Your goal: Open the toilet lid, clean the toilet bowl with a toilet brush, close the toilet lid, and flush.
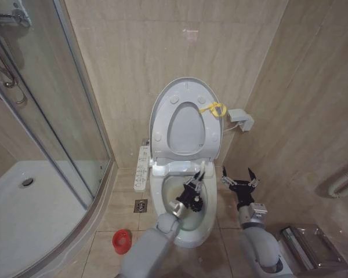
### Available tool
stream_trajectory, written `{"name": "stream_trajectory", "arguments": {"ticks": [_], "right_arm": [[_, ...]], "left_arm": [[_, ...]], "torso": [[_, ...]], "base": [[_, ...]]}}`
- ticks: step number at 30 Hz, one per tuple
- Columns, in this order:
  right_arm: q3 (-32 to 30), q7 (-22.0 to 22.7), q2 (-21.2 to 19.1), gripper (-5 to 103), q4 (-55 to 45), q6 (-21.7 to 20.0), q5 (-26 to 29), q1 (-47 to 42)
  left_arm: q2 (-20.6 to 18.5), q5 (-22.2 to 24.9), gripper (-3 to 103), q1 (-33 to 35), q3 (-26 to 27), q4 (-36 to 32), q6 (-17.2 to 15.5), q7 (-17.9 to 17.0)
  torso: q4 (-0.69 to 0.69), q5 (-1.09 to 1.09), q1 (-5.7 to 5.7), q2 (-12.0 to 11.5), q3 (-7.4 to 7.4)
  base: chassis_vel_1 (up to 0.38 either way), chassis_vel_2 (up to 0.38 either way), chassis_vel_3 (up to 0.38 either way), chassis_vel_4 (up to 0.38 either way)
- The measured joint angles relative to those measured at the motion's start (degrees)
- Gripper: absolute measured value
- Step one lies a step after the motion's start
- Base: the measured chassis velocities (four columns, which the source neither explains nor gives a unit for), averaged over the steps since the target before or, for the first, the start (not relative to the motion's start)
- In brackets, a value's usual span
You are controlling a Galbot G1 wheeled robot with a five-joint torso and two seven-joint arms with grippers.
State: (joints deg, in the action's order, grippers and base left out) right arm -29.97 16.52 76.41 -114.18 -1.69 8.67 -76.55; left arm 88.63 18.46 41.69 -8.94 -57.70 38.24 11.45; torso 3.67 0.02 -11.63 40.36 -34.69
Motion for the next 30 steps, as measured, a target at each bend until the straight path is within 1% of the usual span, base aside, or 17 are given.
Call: {"name": "stream_trajectory", "arguments": {"ticks": [1, 3, 4, 5, 8, 10, 12, 16, 17, 20, 24, 27, 28, 30], "right_arm": [[0.0, 0.0, 0.0, 100, 0.0, 0.0, 0.0, 0.0], [0.0, 0.0, 0.0, 100, 0.0, 0.0, 0.0, 0.0], [0.0, 0.0, 0.0, 100, 0.0, 0.0, 0.0, 0.0], [0.0, 0.0, 0.0, 100, 0.0, 0.0, 0.0, 0.0], [0.0, 0.0, 0.0, 100, 0.0, 0.0, 0.0, 0.0], [0.0, 0.0, 0.0, 100, 0.0, 0.0, 0.0, 0.0], [0.0, 0.0, 0.0, 100, 0.0, 0.0, 0.0, 0.0], [0.0, 0.0, 0.0, 100, 0.0, 0.0, 0.0, 0.0], [0.0, 0.0, 0.0, 100, 0.0, 0.0, 0.0, 0.0], [0.0, 0.0, 0.0, 100, 0.0, 0.0, 0.0, 0.0], [0.0, 0.0, 0.0, 100, 0.0, 0.0, 0.0, 0.0], [0.0, 0.0, 0.0, 100, 0.0, 0.0, 0.0, 0.0], [0.0, 0.0, 0.0, 100, 0.0, 0.0, 0.0, 0.0], [0.0, 0.0, 0.0, 100, 0.0, 0.0, 0.0, 0.0]], "left_arm": [[-1.2, -1.1, 15, 1.2, 1.0, -1.9, 0.0, -0.3], [-3.5, -2.3, 15, 3.1, 2.2, -4.9, -0.2, -0.8], [-3.5, -2.3, 15, 3.1, 2.2, -4.9, -0.2, -0.8], [-4.8, -2.5, 15, 4.3, 2.9, -6.4, -0.5, -1.2], [-7.1, -3.6, 15, 6.6, 4.7, -10.0, -0.8, -1.8], [-7.7, -4.0, 15, 7.3, 5.5, -11.2, -0.9, -2.0], [-8.3, -4.3, 15, 7.9, 5.9, -12.6, -1.0, -2.2], [-10.3, -5.3, 15, 10.0, 7.0, -17.8, -1.8, -3.0], [-10.3, -5.3, 15, 10.0, 7.0, -17.8, -1.8, -3.0], [-10.8, -5.9, 15, 12.1, 7.1, -22.4, -2.6, -3.8], [-11.1, -6.9, 15, 13.9, 7.1, -26.4, -3.1, -4.1], [-12.0, -8.1, 15, 15.8, 7.5, -30.9, -3.7, -4.6], [-12.0, -8.1, 15, 15.8, 7.5, -30.9, -3.7, -4.6], [-13.3, -9.1, 15, 17.6, 8.4, -33.6, -3.9, -4.8]], "torso": [[-0.03, -0.01, 0.0, 0.0, 0.0], [0.0, -0.04, 0.0, 0.0, 0.01], [0.0, -0.04, 0.0, 0.0, 0.01], [-0.03, -0.01, 0.0, 0.0, 0.0], [0.01, -0.04, 0.0, 0.0, 0.01], [0.0, -0.01, 0.0, 0.0, 0.0], [0.0, -0.02, 0.0, 0.0, 0.0], [0.01, -0.03, 0.0, 0.0, 0.01], [0.01, -0.03, 0.0, 0.0, 0.01], [0.0, -0.02, 0.0, 0.0, 0.0], [0.01, -0.02, 0.0, 0.0, 0.0], [0.01, -0.02, 0.01, 0.0, 0.01], [0.01, -0.02, 0.01, 0.0, 0.01], [0.01, -0.02, 0.0, 0.0, 0.0]], "base": [[0.0, 0.0, 0.0, 0.0], [0.0, 0.0, 0.0, 0.0], [0.0, 0.0, 0.0, 0.0], [0.0, 0.0, 0.0, 0.0], [0.0, 0.0, 0.0, 0.0], [0.0, 0.0, 0.0, 0.0], [0.0, 0.0, 0.0, 0.0], [0.0, 0.0, 0.0, 0.0], [0.0, 0.0, 0.0, 0.0], [0.0, 0.0, 0.0, 0.0], [0.0, 0.0, 0.0, 0.0], [0.0, 0.0, 0.0, 0.0], [0.0, 0.0, 0.0, 0.0], [0.0, 0.0, 0.0, 0.0]]}}
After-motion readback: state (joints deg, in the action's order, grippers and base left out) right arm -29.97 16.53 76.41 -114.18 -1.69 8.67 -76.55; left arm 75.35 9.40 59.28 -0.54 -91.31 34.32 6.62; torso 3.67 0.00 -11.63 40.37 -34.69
